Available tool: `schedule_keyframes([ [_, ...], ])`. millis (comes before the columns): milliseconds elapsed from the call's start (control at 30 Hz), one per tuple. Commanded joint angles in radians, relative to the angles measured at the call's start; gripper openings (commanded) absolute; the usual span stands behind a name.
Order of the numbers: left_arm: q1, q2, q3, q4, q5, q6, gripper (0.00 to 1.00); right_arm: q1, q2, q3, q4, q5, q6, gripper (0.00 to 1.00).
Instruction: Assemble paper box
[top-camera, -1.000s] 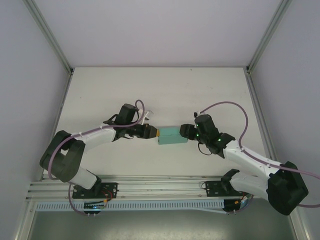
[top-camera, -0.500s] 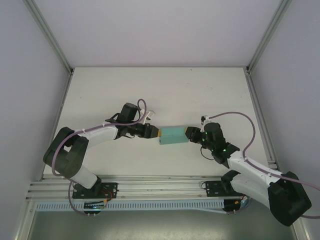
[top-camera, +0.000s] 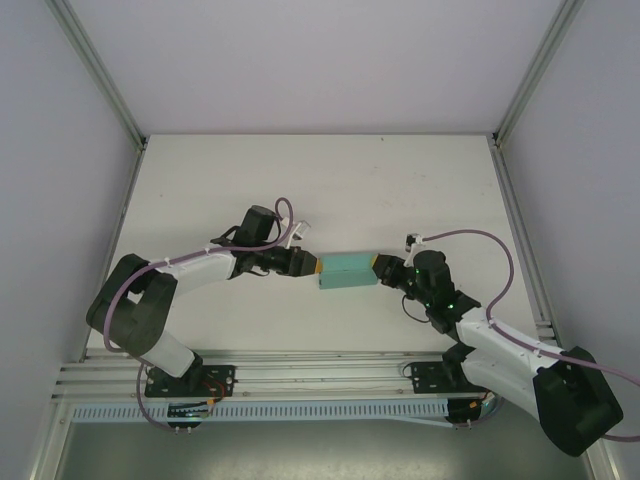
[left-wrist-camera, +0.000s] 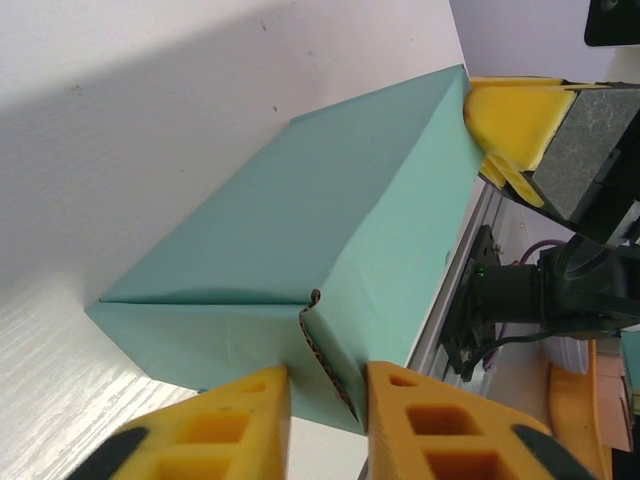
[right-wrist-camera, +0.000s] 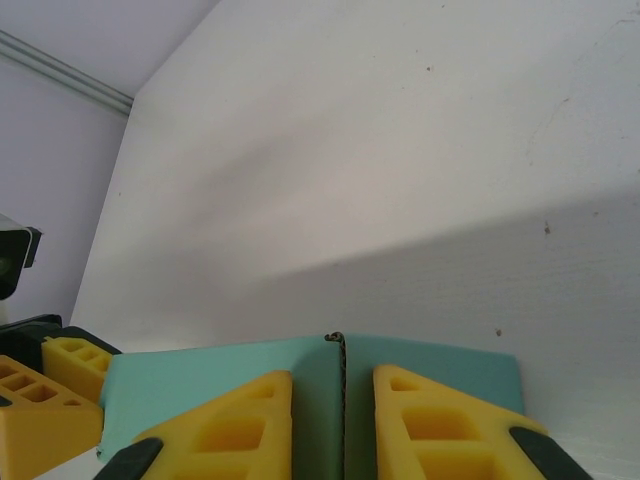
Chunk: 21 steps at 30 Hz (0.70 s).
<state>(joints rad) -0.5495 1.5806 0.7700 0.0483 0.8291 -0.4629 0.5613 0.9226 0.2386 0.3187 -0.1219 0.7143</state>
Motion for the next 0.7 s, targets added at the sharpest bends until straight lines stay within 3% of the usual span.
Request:
schedule_keyframes([
  [0,-0.008,0.072,-0.031,-0.186,-0.184,0.040,0.33,0.006,0.015,-0.001,-0.141,-0.048,-0.006,0.07],
  [67,-0.009,0.051,-0.001,-0.192,-0.175,0.043,0.46,0.006,0.014,0.031,-0.186,-0.035,-0.018,0.11],
  [233,-0.009,-0.003,0.105,-0.217,-0.175,0.055,0.66,0.007,0.000,0.115,-0.228,-0.033,-0.039,0.35],
  [300,-0.009,-0.024,0.144,-0.214,-0.183,0.057,0.79,0.006,0.004,0.167,-0.271,-0.022,-0.073,0.44],
  [367,-0.009,-0.040,0.177,-0.199,-0.188,0.073,0.99,0.006,0.023,0.230,-0.333,0.013,-0.123,0.52],
  [533,-0.008,-0.073,0.254,-0.250,-0.300,0.095,0.98,0.006,0.072,0.371,-0.498,0.043,-0.266,0.73],
  [667,-0.006,-0.109,0.282,-0.323,-0.545,0.102,0.98,0.006,0.101,0.465,-0.547,-0.043,-0.526,0.99],
])
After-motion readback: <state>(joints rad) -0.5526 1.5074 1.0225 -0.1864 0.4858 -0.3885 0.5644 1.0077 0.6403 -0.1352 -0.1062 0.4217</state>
